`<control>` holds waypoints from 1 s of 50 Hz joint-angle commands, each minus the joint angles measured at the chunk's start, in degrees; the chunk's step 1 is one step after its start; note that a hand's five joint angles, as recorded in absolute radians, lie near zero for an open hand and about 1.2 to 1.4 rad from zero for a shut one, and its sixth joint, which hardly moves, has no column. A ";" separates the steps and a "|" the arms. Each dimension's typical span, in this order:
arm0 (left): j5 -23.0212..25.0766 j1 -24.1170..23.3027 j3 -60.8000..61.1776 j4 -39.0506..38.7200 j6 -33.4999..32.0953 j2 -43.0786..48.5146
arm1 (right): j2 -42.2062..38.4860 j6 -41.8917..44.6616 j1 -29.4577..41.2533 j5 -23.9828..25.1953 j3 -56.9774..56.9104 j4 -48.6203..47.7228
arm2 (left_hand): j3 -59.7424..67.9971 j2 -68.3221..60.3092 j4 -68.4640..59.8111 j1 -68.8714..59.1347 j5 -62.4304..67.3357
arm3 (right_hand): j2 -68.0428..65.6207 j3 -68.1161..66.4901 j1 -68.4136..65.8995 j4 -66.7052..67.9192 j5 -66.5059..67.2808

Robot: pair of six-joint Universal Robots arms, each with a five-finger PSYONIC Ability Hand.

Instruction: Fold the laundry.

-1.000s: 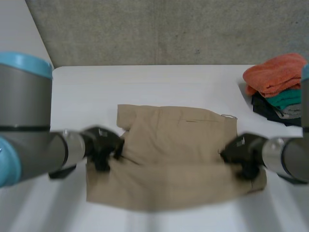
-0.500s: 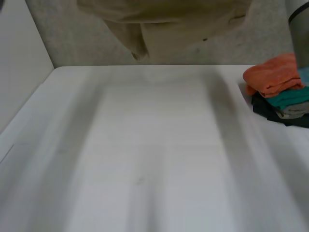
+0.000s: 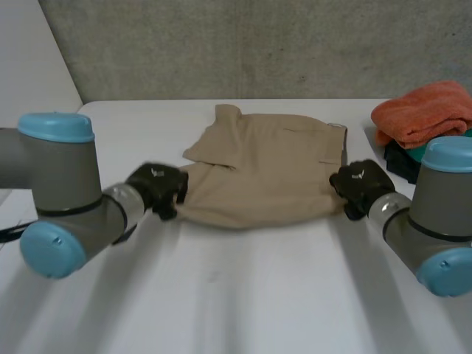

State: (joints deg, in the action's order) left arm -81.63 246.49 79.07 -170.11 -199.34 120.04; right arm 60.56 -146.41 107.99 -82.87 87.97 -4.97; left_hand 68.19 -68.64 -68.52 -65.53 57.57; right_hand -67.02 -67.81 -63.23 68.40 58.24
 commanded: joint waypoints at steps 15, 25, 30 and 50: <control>-4.50 -9.89 14.10 30.98 -16.52 -21.35 | 13.53 22.40 -6.57 4.30 2.82 54.54 | 11.81 -11.36 -11.48 -14.47 12.43 | -12.98 -12.19 -16.77 11.60 11.76; -8.36 -8.31 -11.33 16.67 -17.31 -3.36 | 4.49 8.28 -7.53 1.85 -11.13 37.52 | 11.81 -11.36 -11.48 -14.47 12.43 | -12.98 -12.19 -16.77 11.60 11.76; -9.95 -8.04 -30.08 11.30 -16.87 7.91 | 0.26 1.84 -8.15 -0.36 -16.95 26.96 | 11.81 -11.36 -11.48 -14.47 12.43 | -12.98 -12.19 -16.77 11.60 11.76; -9.68 -9.45 -58.25 -2.60 -8.61 29.56 | -9.51 5.53 -6.74 -7.48 -17.75 -4.53 | -58.19 58.64 58.52 55.53 -57.57 | 57.02 57.81 53.23 -58.40 -58.24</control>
State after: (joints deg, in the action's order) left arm -89.88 237.10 17.24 -169.25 -211.28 152.47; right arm 48.34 -140.56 100.55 -89.38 66.64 -7.78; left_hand 12.33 -12.31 -12.00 -11.01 2.85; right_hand -11.69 -11.98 -12.51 12.16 2.67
